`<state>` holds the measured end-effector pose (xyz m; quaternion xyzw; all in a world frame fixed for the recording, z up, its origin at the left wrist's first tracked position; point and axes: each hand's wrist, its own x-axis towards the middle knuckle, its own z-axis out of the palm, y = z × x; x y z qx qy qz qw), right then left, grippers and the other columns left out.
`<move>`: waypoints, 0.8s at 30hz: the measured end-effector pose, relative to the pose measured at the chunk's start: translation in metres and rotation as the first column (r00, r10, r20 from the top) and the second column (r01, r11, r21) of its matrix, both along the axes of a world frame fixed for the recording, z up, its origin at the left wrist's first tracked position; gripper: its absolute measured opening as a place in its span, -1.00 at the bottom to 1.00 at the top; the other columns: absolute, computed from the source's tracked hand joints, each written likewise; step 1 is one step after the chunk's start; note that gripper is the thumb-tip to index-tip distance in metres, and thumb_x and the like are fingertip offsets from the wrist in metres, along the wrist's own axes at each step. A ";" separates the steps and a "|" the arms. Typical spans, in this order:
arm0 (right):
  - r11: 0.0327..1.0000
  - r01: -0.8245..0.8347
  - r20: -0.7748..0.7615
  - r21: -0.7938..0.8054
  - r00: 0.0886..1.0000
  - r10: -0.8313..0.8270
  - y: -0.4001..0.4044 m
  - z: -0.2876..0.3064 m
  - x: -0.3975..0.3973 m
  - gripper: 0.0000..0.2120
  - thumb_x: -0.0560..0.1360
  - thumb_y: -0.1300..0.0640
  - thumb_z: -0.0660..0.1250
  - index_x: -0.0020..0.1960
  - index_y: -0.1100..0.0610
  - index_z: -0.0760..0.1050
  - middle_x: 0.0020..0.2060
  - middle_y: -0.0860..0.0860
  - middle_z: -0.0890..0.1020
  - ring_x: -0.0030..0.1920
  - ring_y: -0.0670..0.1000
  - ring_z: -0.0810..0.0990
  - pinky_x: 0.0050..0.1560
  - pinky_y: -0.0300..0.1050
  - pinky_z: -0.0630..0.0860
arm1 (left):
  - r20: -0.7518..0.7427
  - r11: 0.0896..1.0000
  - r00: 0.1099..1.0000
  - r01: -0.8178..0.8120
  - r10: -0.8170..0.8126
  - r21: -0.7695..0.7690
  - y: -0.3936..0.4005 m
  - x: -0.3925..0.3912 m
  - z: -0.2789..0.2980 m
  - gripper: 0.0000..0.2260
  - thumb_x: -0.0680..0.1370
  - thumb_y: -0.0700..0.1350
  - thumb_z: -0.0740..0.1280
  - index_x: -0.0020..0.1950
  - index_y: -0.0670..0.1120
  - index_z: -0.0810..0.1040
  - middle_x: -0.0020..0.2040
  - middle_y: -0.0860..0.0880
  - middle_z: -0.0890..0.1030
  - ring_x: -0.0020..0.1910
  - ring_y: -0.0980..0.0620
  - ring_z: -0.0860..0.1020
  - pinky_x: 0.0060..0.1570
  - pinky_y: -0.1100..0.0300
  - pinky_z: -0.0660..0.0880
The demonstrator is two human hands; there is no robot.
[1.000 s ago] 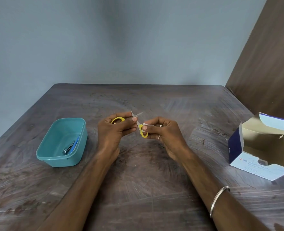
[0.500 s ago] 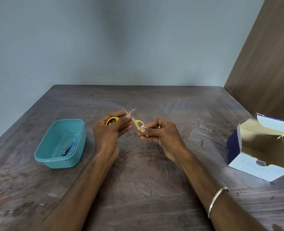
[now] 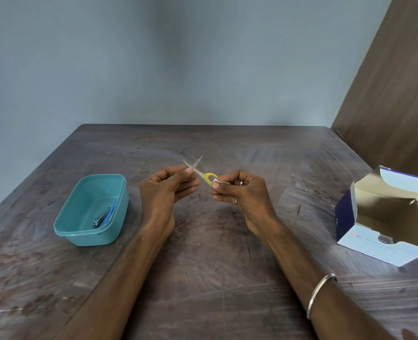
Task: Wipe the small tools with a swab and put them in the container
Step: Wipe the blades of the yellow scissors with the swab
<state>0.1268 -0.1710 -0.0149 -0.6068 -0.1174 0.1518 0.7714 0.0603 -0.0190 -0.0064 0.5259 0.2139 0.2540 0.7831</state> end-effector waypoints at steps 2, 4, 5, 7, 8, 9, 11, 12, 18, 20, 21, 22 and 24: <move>0.999 0.048 0.015 0.025 0.999 -0.048 -0.002 0.000 0.002 -0.90 0.39 0.41 0.50 -0.14 0.33 0.60 -0.30 0.14 0.71 -0.28 0.04 0.70 -0.13 -0.08 0.70 | -0.059 0.998 0.998 0.001 0.003 0.068 0.002 0.001 -0.002 -0.91 0.45 -0.26 0.50 -0.07 -0.17 0.70 -0.20 -0.17 0.73 -0.24 -0.03 0.69 -0.21 0.19 0.64; 0.995 0.078 0.029 0.058 0.996 -0.080 -0.002 0.000 0.002 -0.88 0.41 0.41 0.49 -0.09 0.36 0.58 -0.27 0.14 0.73 -0.27 0.04 0.72 -0.14 -0.09 0.70 | -0.111 0.990 0.994 0.022 -0.006 0.141 0.003 0.002 -0.004 -0.91 0.44 -0.23 0.51 -0.07 -0.14 0.71 -0.18 -0.11 0.74 -0.23 0.04 0.69 -0.21 0.20 0.62; 0.993 0.086 0.032 0.077 0.996 -0.089 -0.003 0.001 0.002 -0.88 0.43 0.41 0.48 -0.08 0.37 0.56 -0.23 0.15 0.74 -0.25 0.05 0.73 -0.14 -0.09 0.70 | -0.131 0.985 0.991 0.034 -0.012 0.171 0.003 0.002 -0.005 -0.91 0.45 -0.21 0.51 -0.07 -0.13 0.71 -0.18 -0.09 0.74 -0.21 0.06 0.69 -0.21 0.20 0.60; 0.991 0.094 0.039 0.096 0.994 -0.098 -0.002 0.001 0.002 -0.88 0.44 0.40 0.47 -0.07 0.36 0.55 -0.17 0.20 0.75 -0.21 0.08 0.74 -0.13 -0.07 0.70 | -0.155 0.978 0.988 0.057 -0.026 0.202 0.004 0.003 -0.008 -0.92 0.46 -0.20 0.51 -0.06 -0.12 0.71 -0.19 -0.07 0.74 -0.23 0.12 0.67 -0.23 0.18 0.57; 0.991 0.095 0.042 0.095 0.994 -0.099 -0.001 0.001 0.002 -0.88 0.44 0.40 0.47 -0.07 0.35 0.55 -0.15 0.22 0.74 -0.20 0.10 0.74 -0.12 -0.06 0.70 | -0.167 0.974 0.985 0.073 -0.037 0.213 0.004 0.003 -0.009 -0.93 0.46 -0.20 0.50 -0.06 -0.12 0.72 -0.19 -0.06 0.74 -0.27 0.14 0.64 -0.23 0.16 0.55; 0.992 0.089 0.042 0.090 0.995 -0.093 -0.001 0.000 0.002 -0.88 0.44 0.39 0.47 -0.07 0.35 0.55 -0.13 0.24 0.74 -0.18 0.11 0.74 -0.11 -0.06 0.70 | -0.178 0.970 0.983 0.091 -0.052 0.223 0.004 0.003 -0.010 -0.94 0.47 -0.19 0.49 -0.08 -0.12 0.72 -0.19 -0.05 0.74 -0.31 0.14 0.61 -0.23 0.15 0.53; 0.996 0.057 0.031 0.065 0.998 -0.059 0.000 -0.001 0.002 -0.88 0.44 0.39 0.48 -0.08 0.34 0.55 -0.12 0.24 0.74 -0.18 0.11 0.74 -0.10 -0.07 0.70 | -0.186 0.968 0.980 0.115 -0.073 0.225 0.003 0.002 -0.010 -0.97 0.49 -0.20 0.47 -0.11 -0.14 0.71 -0.21 -0.05 0.74 -0.33 0.08 0.60 -0.24 0.14 0.54; 0.998 0.035 0.023 0.045 0.999 -0.036 0.000 -0.001 0.001 -0.88 0.44 0.39 0.48 -0.08 0.33 0.56 -0.13 0.23 0.74 -0.18 0.11 0.74 -0.10 -0.08 0.70 | -0.178 0.971 0.981 0.112 -0.075 0.212 0.003 0.002 -0.010 -0.98 0.49 -0.22 0.47 -0.11 -0.16 0.70 -0.23 -0.07 0.74 -0.33 0.04 0.61 -0.25 0.14 0.57; 0.995 -0.063 0.023 -0.073 0.998 0.065 0.001 -0.003 0.000 -0.89 0.44 0.32 0.50 -0.10 0.25 0.59 -0.15 0.21 0.74 -0.12 0.14 0.76 -0.15 -0.09 0.68 | -0.135 0.985 0.990 0.050 -0.028 0.164 0.006 0.002 -0.007 -0.94 0.47 -0.28 0.49 -0.10 -0.23 0.65 -0.31 -0.11 0.71 -0.40 0.01 0.64 -0.39 0.20 0.62; 0.994 -0.065 0.033 -0.089 0.997 0.069 0.001 -0.002 0.000 -0.90 0.44 0.31 0.51 -0.10 0.24 0.59 -0.13 0.24 0.74 -0.09 0.15 0.76 -0.14 -0.08 0.68 | -0.133 0.986 0.991 0.038 -0.017 0.161 0.006 0.002 -0.008 -0.91 0.46 -0.28 0.49 -0.08 -0.25 0.64 -0.27 -0.15 0.72 -0.37 -0.02 0.66 -0.38 0.17 0.63; 0.993 -0.068 0.035 -0.093 0.997 0.071 0.001 -0.002 0.000 -0.90 0.44 0.31 0.51 -0.10 0.24 0.60 -0.13 0.24 0.74 -0.08 0.16 0.75 -0.13 -0.07 0.68 | -0.130 0.987 0.991 0.034 -0.014 0.159 0.007 0.002 -0.008 -0.91 0.46 -0.27 0.49 -0.07 -0.26 0.64 -0.25 -0.17 0.72 -0.35 -0.04 0.67 -0.37 0.16 0.63; 0.993 -0.070 0.036 -0.095 0.997 0.074 0.001 -0.002 0.000 -0.90 0.44 0.31 0.51 -0.10 0.25 0.60 -0.12 0.25 0.73 -0.06 0.18 0.75 -0.11 -0.06 0.69 | -0.127 0.986 0.992 0.032 -0.011 0.161 0.007 0.003 -0.009 -0.90 0.46 -0.26 0.49 -0.08 -0.25 0.64 -0.24 -0.18 0.72 -0.34 -0.06 0.68 -0.36 0.15 0.64; 0.992 -0.073 0.033 -0.099 0.996 0.077 0.001 -0.003 -0.001 -0.90 0.45 0.31 0.51 -0.09 0.26 0.60 -0.11 0.27 0.73 -0.05 0.21 0.74 -0.10 -0.04 0.70 | -0.121 0.985 0.993 0.026 -0.005 0.170 0.008 0.003 -0.010 -0.92 0.46 -0.26 0.50 -0.09 -0.22 0.64 -0.23 -0.18 0.72 -0.34 -0.06 0.68 -0.33 0.13 0.64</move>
